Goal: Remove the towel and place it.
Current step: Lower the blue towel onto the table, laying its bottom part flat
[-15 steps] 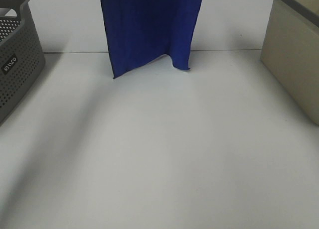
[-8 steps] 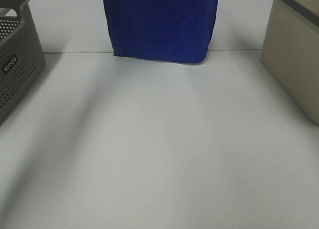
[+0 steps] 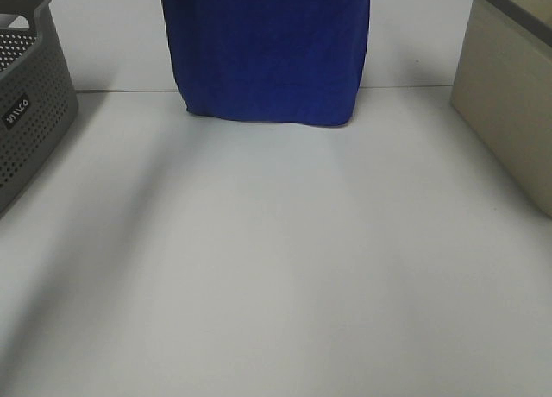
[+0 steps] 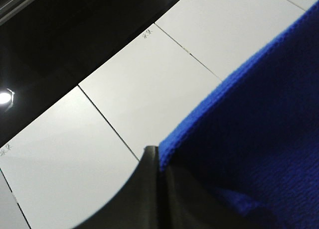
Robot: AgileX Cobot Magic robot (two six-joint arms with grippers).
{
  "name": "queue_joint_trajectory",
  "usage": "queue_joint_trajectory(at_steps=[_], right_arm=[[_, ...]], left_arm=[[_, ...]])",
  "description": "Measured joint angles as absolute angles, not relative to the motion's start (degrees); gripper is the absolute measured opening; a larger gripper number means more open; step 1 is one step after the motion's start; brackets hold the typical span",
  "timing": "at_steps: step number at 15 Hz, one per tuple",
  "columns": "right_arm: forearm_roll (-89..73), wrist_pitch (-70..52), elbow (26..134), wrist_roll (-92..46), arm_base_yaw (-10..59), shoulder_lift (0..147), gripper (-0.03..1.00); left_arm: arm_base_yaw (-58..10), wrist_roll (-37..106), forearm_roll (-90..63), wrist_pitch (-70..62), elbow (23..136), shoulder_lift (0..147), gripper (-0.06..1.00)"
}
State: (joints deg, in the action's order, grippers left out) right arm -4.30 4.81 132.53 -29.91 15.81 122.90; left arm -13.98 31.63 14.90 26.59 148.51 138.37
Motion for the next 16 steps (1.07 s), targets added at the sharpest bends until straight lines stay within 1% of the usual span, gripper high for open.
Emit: queue_joint_trajectory(at_steps=[2,5,6,7,10,11,12,16], right_arm=[[-4.3,2.46,132.53,-29.91,15.81,122.9,0.02],[-5.61,-9.05,132.53,-29.51,15.81,122.56,0.02],[-6.3,-11.8,132.53,-29.28,15.81,122.38,0.02],[-7.28,-17.13,132.53,-28.88,15.81,121.7,0.02],[-8.48,-32.89,132.53,-27.85,15.81,117.51,0.02],[-8.82,-41.31,132.53,-26.87,15.81,113.79,0.02],[-8.94,-43.37,132.53,-26.64,15.81,112.82,0.02],[-9.51,-58.79,132.53,-25.38,15.87,107.66,0.02]], left_arm=[[-13.98,31.63,15.01,25.21,148.51,138.37,0.0],[-14.04,28.25,15.13,16.79,148.51,138.2,0.0],[-14.27,25.38,15.13,11.57,148.51,137.68,0.0],[-14.67,22.63,15.13,5.84,148.51,136.65,0.0],[-16.9,18.39,14.44,-17.3,148.51,131.21,0.0],[-18.45,19.08,11.46,-30.94,148.51,126.34,0.0],[-18.68,19.6,10.43,-34.26,148.51,125.42,0.0],[-19.14,21.89,3.27,-55.18,148.57,119.52,0.0]])
